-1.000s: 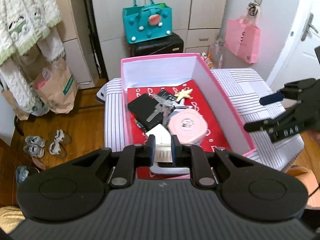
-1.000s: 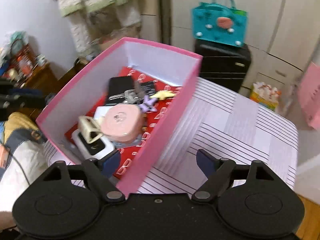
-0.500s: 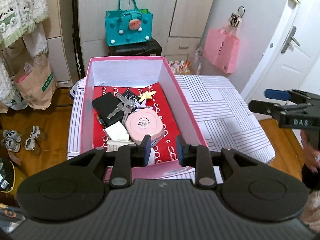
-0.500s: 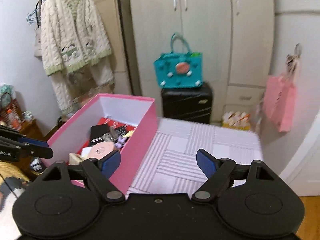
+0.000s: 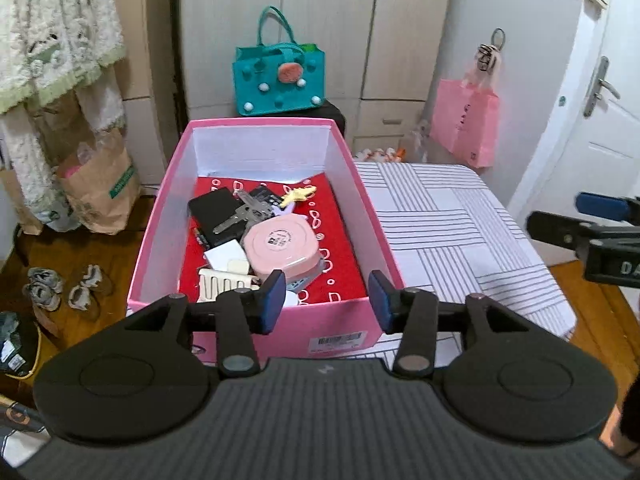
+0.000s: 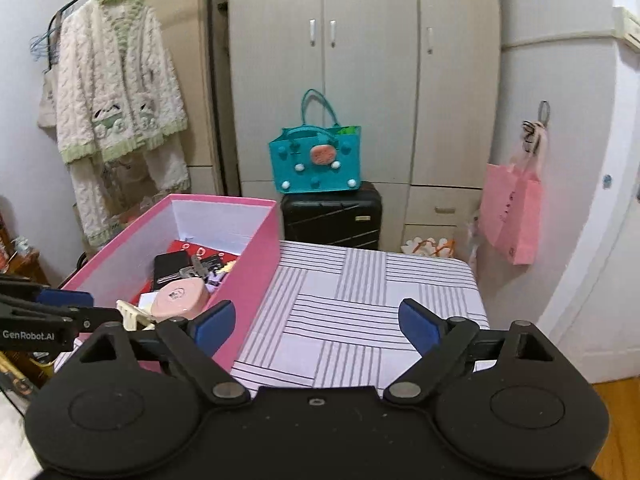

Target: Organize rigid objects

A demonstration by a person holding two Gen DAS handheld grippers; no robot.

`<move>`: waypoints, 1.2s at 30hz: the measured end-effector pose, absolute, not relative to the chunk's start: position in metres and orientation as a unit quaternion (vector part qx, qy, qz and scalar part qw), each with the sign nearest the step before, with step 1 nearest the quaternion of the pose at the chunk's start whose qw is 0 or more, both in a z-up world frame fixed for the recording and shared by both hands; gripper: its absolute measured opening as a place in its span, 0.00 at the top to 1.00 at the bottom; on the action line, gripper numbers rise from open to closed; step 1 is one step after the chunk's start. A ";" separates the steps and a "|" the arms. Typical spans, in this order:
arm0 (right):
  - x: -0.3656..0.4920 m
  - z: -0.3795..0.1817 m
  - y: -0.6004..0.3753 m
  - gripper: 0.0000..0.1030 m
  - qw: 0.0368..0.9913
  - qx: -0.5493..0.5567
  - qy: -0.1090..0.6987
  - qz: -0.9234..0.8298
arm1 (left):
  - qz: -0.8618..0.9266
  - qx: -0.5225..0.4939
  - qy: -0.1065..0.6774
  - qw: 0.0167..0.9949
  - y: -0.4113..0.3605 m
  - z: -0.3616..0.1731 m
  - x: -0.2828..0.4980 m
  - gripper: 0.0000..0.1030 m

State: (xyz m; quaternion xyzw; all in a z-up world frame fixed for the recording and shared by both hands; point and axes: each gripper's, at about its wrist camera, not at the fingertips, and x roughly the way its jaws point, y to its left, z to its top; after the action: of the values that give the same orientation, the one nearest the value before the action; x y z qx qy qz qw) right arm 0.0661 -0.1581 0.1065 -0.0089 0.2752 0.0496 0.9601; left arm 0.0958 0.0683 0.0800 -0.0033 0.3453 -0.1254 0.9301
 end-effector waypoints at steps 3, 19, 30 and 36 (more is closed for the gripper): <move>0.057 0.102 -0.163 0.08 0.962 -0.002 0.270 0.041 | -0.097 0.023 0.319 0.942 0.061 0.078 0.088 0.54; 0.035 0.084 -0.171 0.02 0.965 -0.030 0.260 0.005 | -0.086 0.036 0.288 0.953 0.045 0.077 0.068 0.26; 0.030 0.088 -0.173 0.02 0.963 0.008 0.269 0.026 | -0.053 0.023 0.296 0.953 0.044 0.075 0.061 0.00; 0.026 0.089 -0.175 0.02 0.960 0.035 0.277 0.020 | -0.027 0.025 0.312 0.949 0.042 0.077 0.056 0.00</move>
State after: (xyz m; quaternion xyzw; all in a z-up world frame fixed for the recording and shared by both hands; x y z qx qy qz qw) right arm 0.0259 -0.1752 0.0887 0.0353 0.2774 0.0199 0.9599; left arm 0.0561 0.0415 0.0766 0.0251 0.3120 -0.0275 0.9494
